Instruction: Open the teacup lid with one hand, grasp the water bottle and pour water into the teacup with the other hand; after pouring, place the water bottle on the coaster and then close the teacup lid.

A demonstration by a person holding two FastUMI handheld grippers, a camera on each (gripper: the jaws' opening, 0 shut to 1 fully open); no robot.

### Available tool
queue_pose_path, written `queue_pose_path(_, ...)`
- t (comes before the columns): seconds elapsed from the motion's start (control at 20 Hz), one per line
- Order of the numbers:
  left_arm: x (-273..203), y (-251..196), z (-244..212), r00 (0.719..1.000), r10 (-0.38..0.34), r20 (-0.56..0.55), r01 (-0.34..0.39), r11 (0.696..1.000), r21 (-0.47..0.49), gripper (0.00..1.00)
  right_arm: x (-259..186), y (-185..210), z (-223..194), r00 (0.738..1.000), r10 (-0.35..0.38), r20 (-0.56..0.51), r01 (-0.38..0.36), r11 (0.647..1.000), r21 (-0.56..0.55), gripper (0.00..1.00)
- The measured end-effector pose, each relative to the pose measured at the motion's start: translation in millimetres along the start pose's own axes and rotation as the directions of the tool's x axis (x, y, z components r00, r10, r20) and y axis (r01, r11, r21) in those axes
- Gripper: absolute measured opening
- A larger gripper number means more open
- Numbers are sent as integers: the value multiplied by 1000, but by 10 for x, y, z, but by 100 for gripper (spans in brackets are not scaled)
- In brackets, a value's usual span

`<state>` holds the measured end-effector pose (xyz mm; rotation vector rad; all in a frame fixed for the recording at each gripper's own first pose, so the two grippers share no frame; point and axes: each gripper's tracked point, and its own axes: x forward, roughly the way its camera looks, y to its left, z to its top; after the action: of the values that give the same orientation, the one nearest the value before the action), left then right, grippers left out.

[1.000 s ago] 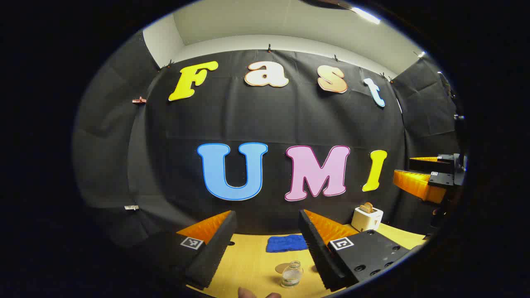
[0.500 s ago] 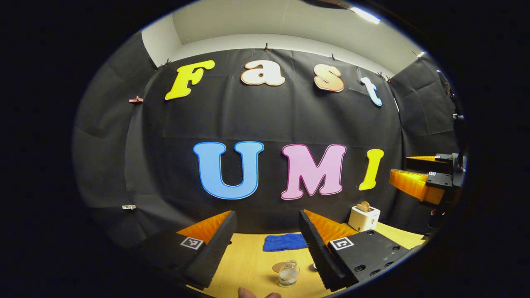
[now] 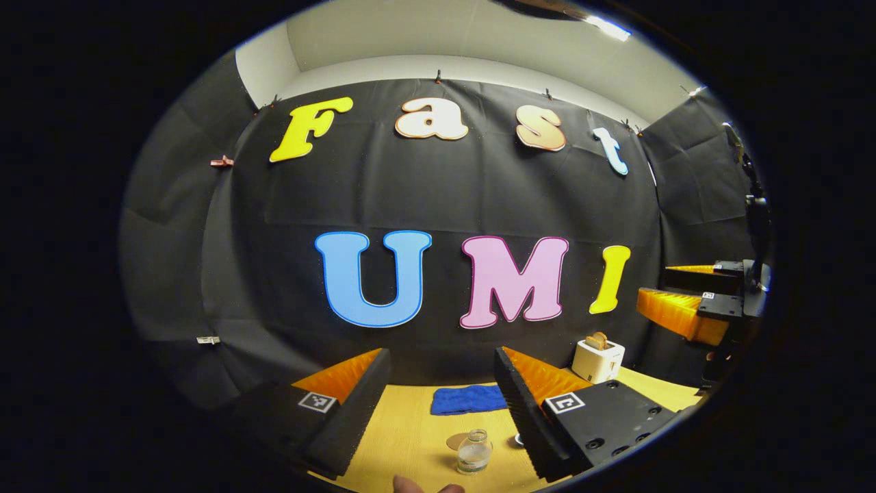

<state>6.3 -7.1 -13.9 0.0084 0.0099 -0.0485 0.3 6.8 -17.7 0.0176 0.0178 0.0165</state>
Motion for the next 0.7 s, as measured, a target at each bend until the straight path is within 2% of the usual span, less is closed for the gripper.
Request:
queue_pose_path(0.3, 126, -116, -591, 999, -38, -32, 38, 999, -6, 95, 196, 210, -770, 998, 47, -44, -47, 999, -3, 98)
queue_pose_path(0.55, 228, -111, -1319, 998, 7, -63, -7, 1000, -3, 95, 375, 376, -1720, 992, 84, -98, -84, 996, -1, 98)
queue_pose_path(0.7, 302, -234, -1785, 997, -13, -75, 16, 999, 34, 95, 502, 394, -2351, 987, 84, -139, -84, 996, 4, 97)
